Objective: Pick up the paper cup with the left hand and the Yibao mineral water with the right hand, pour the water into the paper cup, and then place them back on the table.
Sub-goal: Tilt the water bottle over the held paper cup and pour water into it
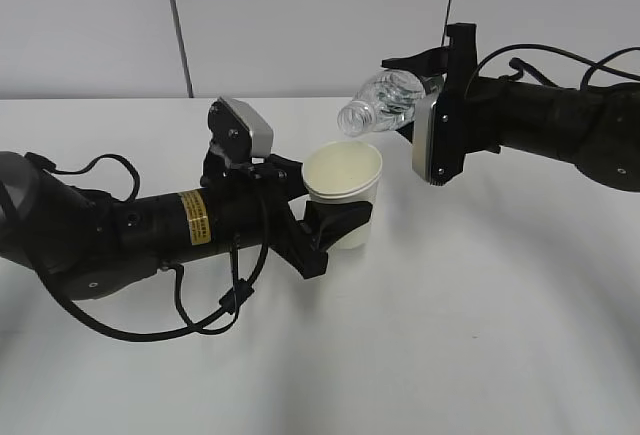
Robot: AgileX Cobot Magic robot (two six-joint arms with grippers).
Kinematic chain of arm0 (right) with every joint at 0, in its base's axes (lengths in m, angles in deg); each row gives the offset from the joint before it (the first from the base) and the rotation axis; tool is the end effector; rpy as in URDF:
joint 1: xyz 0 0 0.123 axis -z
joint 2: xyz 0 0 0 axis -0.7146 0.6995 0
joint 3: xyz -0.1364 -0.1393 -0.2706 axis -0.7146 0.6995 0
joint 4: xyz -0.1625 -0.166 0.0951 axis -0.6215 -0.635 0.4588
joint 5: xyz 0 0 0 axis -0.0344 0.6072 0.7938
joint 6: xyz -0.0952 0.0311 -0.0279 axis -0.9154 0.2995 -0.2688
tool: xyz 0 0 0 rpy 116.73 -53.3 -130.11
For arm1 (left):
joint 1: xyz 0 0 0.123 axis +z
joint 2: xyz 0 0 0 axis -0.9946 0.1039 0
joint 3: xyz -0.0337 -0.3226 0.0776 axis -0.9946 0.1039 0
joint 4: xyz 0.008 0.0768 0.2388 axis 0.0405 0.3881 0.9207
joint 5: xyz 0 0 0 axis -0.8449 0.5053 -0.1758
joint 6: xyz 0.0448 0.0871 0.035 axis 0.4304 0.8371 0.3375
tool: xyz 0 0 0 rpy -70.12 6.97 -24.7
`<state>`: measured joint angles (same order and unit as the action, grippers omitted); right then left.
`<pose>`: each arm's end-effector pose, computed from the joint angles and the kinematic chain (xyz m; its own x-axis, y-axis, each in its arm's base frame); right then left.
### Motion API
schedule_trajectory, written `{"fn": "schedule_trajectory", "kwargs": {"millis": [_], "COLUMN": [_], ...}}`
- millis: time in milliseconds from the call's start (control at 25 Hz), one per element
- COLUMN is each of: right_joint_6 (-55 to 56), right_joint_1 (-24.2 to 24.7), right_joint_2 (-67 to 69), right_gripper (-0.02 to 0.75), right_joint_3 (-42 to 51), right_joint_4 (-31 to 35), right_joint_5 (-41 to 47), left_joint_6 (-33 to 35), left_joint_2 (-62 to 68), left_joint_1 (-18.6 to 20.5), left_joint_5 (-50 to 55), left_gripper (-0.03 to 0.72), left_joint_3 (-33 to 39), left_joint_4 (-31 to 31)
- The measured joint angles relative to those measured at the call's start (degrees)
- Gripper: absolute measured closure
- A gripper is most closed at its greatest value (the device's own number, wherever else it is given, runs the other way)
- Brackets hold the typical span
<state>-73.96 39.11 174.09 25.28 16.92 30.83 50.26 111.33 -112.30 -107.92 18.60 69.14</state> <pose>0.4324 0.1023 0.2258 0.5844 -0.8012 -0.1282 -0.2283 -0.0107 -0.9735 0.3301 -0.2454 0.1661 -0.1298 0.1311 -0.9828 0.8931 0.4461 -0.0584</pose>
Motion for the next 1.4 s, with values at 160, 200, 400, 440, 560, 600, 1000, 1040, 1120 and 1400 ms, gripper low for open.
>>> {"fn": "schedule_trajectory", "kwargs": {"millis": [160, 200, 400, 440, 560, 600, 1000, 1040, 1120, 1400], "right_joint_6": [-1.2, -1.5, -2.8, -2.9, -3.2, -3.3, -4.6, -4.6, -4.7, -5.4], "right_joint_1": [0.0, 0.0, 0.0, 0.0, 0.0, 0.0, 0.0, 0.0, 0.0, 0.0], "right_joint_2": [0.0, 0.0, 0.0, 0.0, 0.0, 0.0, 0.0, 0.0, 0.0, 0.0], "right_gripper": [0.237, 0.237, 0.237, 0.237, 0.238, 0.238, 0.238, 0.238, 0.237, 0.238], "right_joint_3": [0.0, 0.0, 0.0, 0.0, 0.0, 0.0, 0.0, 0.0, 0.0, 0.0], "right_joint_4": [0.0, 0.0, 0.0, 0.0, 0.0, 0.0, 0.0, 0.0, 0.0, 0.0], "right_joint_5": [-0.1, -0.1, -0.1, -0.1, -0.1, -0.1, -0.1, -0.1, -0.1, -0.1], "left_joint_6": [0.0, 0.0, 0.0, 0.0, 0.0, 0.0, 0.0, 0.0, 0.0, 0.0], "left_joint_2": [0.0, 0.0, 0.0, 0.0, 0.0, 0.0, 0.0, 0.0, 0.0, 0.0], "left_joint_1": [-0.1, -0.1, -0.1, -0.1, -0.1, -0.1, -0.1, -0.1, -0.2, -0.4], "left_joint_5": [0.1, 0.1, 0.2, 0.4, 1.1, 1.3, 1.7, 1.7, 1.7, 1.7], "left_gripper": [0.246, 0.246, 0.246, 0.246, 0.246, 0.246, 0.246, 0.246, 0.246, 0.246], "left_joint_3": [0.0, 0.0, 0.0, 0.0, 0.0, 0.0, 0.0, 0.0, 0.0, 0.0], "left_joint_4": [-0.2, -0.3, -0.4, -0.4, -0.4, -0.4, -0.4, -0.4, -0.4, -0.4]}}
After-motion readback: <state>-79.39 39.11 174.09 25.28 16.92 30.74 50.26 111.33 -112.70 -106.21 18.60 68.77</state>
